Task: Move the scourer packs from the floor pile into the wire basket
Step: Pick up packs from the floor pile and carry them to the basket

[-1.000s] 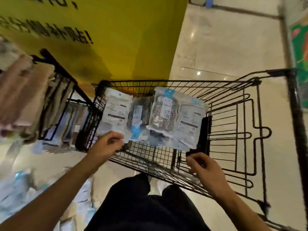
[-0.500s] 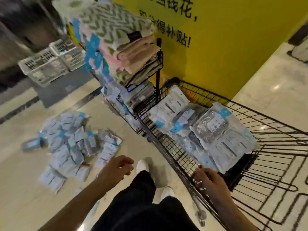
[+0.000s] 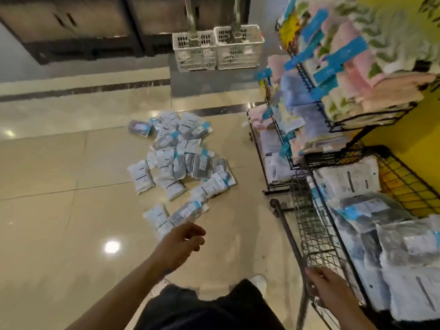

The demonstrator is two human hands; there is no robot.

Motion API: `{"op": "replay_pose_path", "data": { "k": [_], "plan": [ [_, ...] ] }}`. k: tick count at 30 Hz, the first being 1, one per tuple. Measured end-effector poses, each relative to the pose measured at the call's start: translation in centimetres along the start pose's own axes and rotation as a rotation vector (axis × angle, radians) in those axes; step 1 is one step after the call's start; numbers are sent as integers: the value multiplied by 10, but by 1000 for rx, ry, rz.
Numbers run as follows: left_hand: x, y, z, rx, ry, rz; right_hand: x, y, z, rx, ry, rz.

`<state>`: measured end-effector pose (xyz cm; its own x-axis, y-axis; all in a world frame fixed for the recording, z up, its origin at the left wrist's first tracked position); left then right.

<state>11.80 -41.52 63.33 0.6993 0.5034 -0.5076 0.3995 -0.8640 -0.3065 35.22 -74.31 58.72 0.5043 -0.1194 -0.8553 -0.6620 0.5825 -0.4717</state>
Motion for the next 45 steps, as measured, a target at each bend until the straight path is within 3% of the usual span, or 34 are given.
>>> {"op": "replay_pose_path", "data": {
  "k": [7,15,21,26,32,38,45],
  "plan": [
    [-61,-149,111,-77,-61,-188,-59,174,68,-138,2,119],
    [-177,-299,263,-239,-301,-579,-188,369,184,-391,-426,239],
    [-204,-360,323,-412,-411,-730,-268,509,236,-650,-607,403],
    [-184,-416,346,-475,-466,-760,-283,598,277,-718,-623,442],
    [-138,-517,338,-451,-505,-762,-269,671,349,-660,-504,421],
    [-47,-631,267,-335,-318,-642,-263,700,435,-556,-407,366],
    [73,-723,240,-228,-221,-447,-216,714,503,-469,-286,269]
  ]
}}
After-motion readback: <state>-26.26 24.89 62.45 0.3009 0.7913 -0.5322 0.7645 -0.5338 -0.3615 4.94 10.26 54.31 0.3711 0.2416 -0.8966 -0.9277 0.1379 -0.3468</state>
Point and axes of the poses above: each hand's wrist, its own x-axis towards the middle knuckle, its own y-axis out of the palm, z = x × y, the point moved 7 cm from there along x, towards the middle knuckle, and after that the axes turned 15 degrees about y, right-handed, at the moved point
